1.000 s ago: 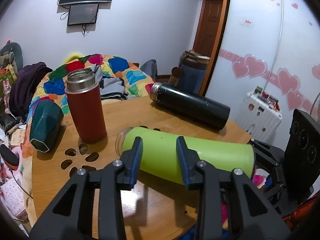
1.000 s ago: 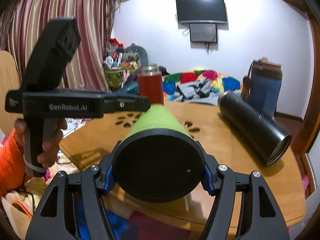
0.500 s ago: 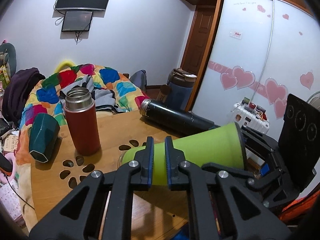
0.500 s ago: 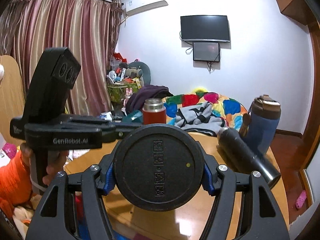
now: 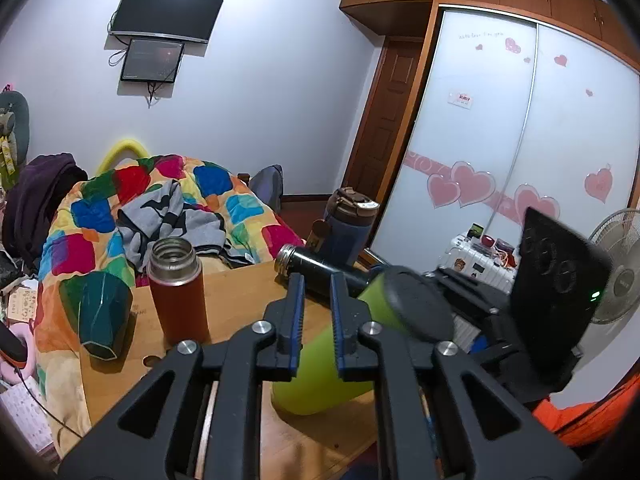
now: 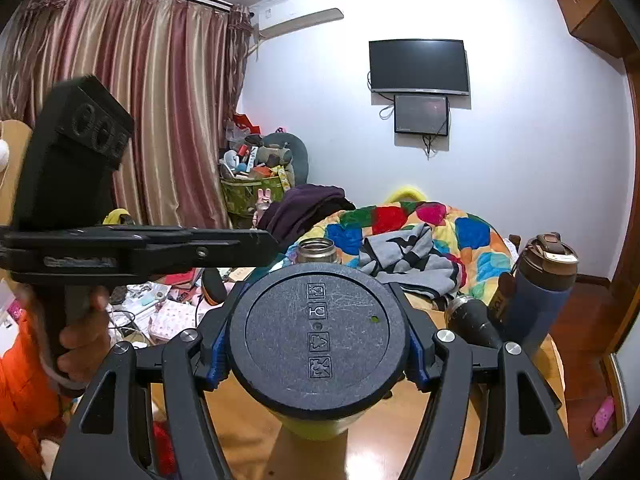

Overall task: Flip cup upside down
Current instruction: 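Turn the tumbler fully over and lower it rim-down onto the table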

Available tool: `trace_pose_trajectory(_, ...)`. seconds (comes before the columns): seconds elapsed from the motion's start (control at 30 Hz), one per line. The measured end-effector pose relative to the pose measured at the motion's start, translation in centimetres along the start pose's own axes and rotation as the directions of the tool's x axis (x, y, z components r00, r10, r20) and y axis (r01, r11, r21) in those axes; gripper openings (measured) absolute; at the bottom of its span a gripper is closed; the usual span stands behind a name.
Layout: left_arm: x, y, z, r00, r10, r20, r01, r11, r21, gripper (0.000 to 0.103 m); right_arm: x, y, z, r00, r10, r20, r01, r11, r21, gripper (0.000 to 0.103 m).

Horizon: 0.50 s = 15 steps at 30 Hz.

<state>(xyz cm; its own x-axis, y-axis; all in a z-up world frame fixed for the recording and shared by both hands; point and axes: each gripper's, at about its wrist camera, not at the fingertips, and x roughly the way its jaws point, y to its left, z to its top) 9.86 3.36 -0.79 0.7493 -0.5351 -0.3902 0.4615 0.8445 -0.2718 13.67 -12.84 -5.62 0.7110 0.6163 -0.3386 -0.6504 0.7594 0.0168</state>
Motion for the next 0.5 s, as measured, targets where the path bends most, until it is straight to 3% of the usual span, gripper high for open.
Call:
trace_pose_trajectory(0.07, 0.0, 0.1, 0.7, 1.000, -0.004, -0.001, 0.004, 1.000, -0.006, 0.022, 0.9, 0.0, 0.4, 1.000, -0.002, -0.008, 0.002, 1.000, 0.005, 0.063)
trace_pose_trajectory(0.37, 2.0, -0.3, 1.9, 0.998, 0.033, -0.051, -0.031, 0.999, 0.044, 0.024, 3.5, -0.1, 1.3, 1.000, -0.009, -0.017, 0.010, 1.000, 0.009, 0.063)
trace_pose_trajectory(0.5, 2.4, 0.6, 1.9, 0.998, 0.045, -0.050, -0.044, 0.999, 0.030, 0.032, 4.0, -0.1, 1.5, 1.000, -0.016, -0.020, 0.016, 1.000, 0.016, 0.063)
